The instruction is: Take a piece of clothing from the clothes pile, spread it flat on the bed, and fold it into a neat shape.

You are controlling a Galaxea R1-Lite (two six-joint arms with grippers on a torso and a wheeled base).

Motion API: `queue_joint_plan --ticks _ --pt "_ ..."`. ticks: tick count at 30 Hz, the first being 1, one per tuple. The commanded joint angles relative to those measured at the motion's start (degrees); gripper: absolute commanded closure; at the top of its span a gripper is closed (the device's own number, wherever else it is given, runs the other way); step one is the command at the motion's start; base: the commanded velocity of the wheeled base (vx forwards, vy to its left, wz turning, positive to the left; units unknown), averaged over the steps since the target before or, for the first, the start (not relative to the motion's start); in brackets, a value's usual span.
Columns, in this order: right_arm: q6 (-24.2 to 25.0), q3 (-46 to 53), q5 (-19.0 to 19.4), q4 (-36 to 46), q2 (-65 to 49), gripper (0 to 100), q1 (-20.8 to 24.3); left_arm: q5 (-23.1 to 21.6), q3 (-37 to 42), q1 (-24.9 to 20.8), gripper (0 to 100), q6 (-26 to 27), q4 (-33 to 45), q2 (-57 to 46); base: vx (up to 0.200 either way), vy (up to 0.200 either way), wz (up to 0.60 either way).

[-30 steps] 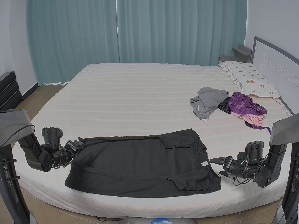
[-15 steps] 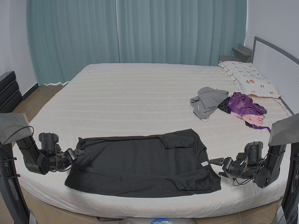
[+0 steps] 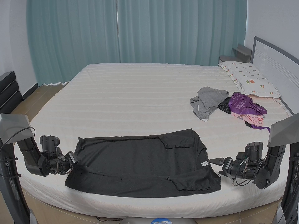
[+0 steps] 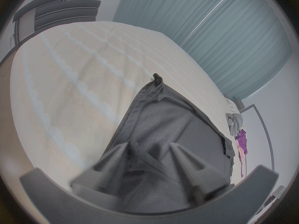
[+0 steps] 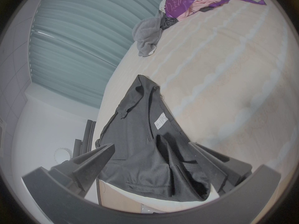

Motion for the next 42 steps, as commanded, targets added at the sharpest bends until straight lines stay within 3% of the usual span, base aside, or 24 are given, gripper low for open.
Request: queue_joint_plan --ticks 1,3,7,21,29,42 --pt "-0.7 1.0 -0.1 -1.8 1.9 0 0.3 0.1 0.7 0.1 100 -0.2 0.2 -0.2 0.0 0.0 0.0" --pt "-1.5 2.3 -0.9 -6.7 4.0 0 0.8 0.1 2.1 0.1 100 -0.2 0.0 -0.5 0.0 0.0 0.0" --pt "-1.6 2.4 -1.7 -8.6 4.3 0 0.9 1.2 4.2 0.3 100 -0.3 0.1 -2.5 0.0 0.0 0.0" --pt "-5.2 -0.3 -1.8 -8.0 5.0 0 3.9 2.3 8.7 1.1 100 -0.5 0.1 -10.0 0.0 0.0 0.0" --pt "-5.9 -3.7 -2.2 -7.7 7.0 0 4.6 2.3 8.8 1.0 100 -0.5 0.1 -9.9 0.0 0.0 0.0" --pt "-11.4 -6.3 -2.2 -4.1 8.3 0 4.7 2.2 9.5 0.6 100 -0.5 0.3 -9.6 0.0 0.0 0.0"
